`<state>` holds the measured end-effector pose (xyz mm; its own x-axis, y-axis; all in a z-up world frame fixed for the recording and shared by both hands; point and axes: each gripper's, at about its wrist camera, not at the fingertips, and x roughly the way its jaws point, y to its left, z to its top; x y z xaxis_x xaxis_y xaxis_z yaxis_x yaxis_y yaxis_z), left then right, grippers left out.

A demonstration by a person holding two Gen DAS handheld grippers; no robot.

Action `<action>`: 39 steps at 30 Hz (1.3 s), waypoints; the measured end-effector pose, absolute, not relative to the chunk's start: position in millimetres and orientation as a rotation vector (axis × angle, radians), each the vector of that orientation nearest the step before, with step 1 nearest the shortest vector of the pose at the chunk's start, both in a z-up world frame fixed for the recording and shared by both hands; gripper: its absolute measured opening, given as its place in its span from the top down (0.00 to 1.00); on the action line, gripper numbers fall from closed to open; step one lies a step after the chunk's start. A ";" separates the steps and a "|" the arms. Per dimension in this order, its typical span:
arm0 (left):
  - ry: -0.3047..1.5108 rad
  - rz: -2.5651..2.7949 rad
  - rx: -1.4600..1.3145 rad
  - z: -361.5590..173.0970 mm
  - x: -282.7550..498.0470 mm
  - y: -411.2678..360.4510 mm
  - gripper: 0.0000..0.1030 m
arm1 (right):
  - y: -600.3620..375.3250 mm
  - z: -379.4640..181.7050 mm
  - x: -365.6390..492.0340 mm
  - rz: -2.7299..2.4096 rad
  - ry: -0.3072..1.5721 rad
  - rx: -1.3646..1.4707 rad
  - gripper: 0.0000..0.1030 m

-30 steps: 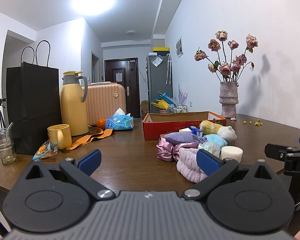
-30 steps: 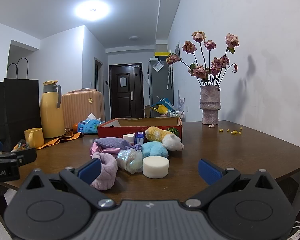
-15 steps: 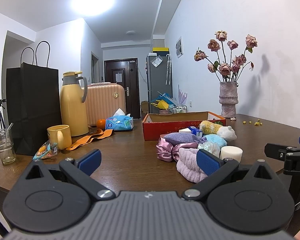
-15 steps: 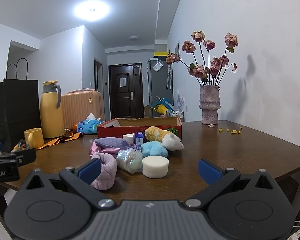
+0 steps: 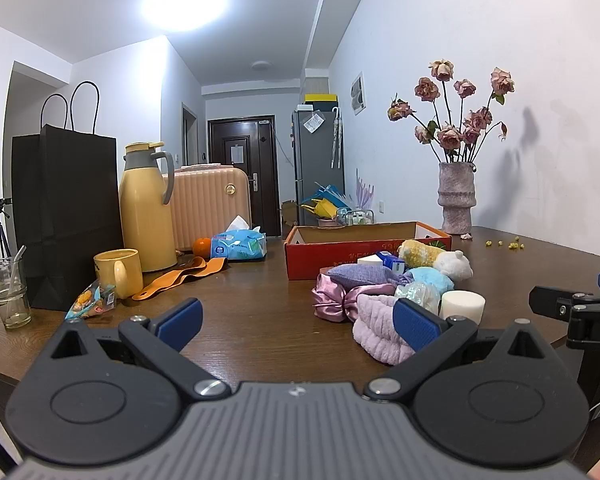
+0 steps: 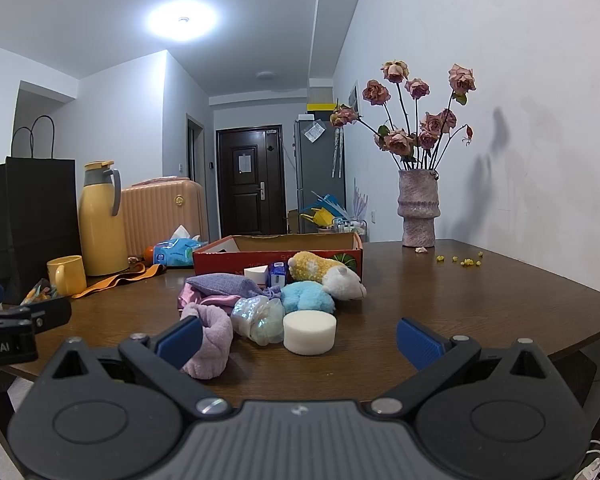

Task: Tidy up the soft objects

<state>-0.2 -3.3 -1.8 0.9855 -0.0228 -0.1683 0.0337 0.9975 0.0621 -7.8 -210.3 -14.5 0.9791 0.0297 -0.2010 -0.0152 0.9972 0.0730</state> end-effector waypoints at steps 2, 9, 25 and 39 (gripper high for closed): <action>0.169 -0.028 0.066 -1.8 -0.4 -3.4 0.00 | -210.3 -14.5 -7.7 0.023 0.203 0.070 0.00; 0.168 -0.028 0.065 -1.7 -0.1 -3.1 0.00 | -210.4 -14.9 -7.6 0.021 0.204 0.071 0.00; 0.232 -0.066 0.049 -12.9 61.2 3.1 0.00 | -217.3 -26.0 41.9 0.119 0.194 0.010 0.00; 0.367 -0.079 0.041 -19.0 143.0 18.3 0.00 | -163.8 -39.5 135.8 0.393 0.455 0.016 0.67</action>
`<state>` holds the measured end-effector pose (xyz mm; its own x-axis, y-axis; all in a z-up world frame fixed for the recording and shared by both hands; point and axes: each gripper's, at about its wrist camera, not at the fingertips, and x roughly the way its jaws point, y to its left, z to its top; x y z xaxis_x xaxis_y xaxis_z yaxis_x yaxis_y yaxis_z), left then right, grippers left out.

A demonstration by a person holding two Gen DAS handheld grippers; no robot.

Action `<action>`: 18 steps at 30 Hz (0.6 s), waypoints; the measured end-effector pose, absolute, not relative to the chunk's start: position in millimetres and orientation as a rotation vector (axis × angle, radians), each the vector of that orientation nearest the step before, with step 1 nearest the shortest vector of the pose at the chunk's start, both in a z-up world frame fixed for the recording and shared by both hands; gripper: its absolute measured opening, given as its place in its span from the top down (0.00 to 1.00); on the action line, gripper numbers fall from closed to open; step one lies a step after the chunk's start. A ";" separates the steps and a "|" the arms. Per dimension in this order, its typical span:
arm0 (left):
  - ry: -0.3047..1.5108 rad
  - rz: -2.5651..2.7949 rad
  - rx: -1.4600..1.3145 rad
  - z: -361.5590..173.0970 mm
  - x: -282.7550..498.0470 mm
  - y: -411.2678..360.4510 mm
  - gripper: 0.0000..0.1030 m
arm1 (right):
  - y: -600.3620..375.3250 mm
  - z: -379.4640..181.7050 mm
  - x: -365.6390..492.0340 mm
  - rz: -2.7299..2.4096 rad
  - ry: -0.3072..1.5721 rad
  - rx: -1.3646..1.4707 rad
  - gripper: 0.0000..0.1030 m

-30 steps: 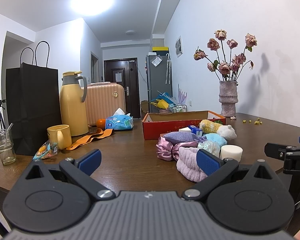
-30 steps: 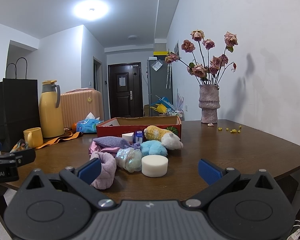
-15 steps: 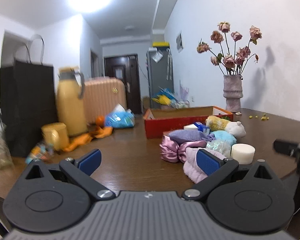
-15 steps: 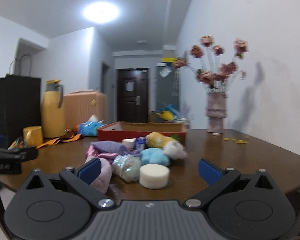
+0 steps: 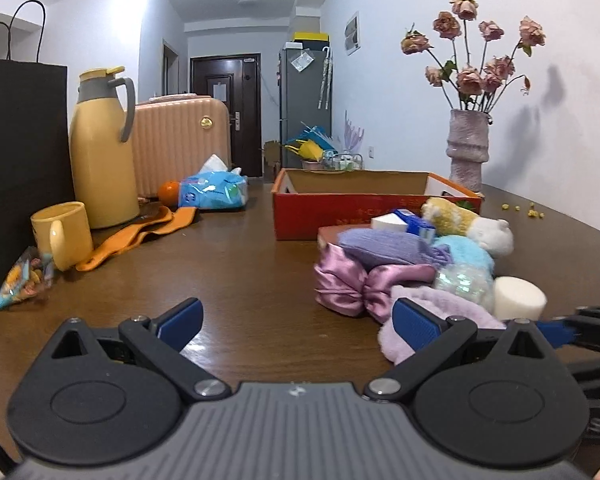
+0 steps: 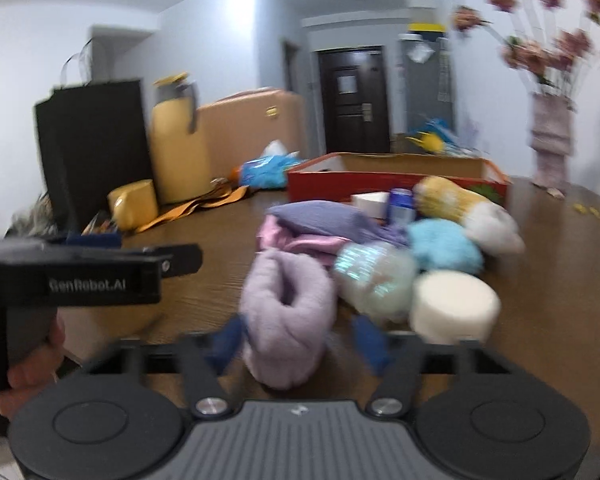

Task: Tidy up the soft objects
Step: 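Lower the left tool onto the lilac fuzzy scrunchie and close it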

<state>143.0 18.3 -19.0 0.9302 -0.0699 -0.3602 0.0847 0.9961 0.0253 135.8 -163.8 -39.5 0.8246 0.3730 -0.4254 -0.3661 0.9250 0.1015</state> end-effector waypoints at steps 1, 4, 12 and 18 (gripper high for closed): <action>0.362 -0.071 0.048 -17.0 145.3 20.1 0.00 | -157.2 -38.3 142.3 0.405 0.444 -0.028 0.68; 0.350 -0.053 0.047 -10.5 152.5 28.5 0.00 | -137.4 -34.1 153.5 0.534 0.405 -0.225 0.68; 0.493 -0.245 -0.059 -16.7 188.7 37.7 0.31 | -115.1 -39.6 137.8 0.734 0.337 -0.469 0.68; 0.586 -0.293 -0.166 -26.7 196.2 46.1 0.78 | -131.6 -38.2 143.2 0.636 0.397 -0.346 0.67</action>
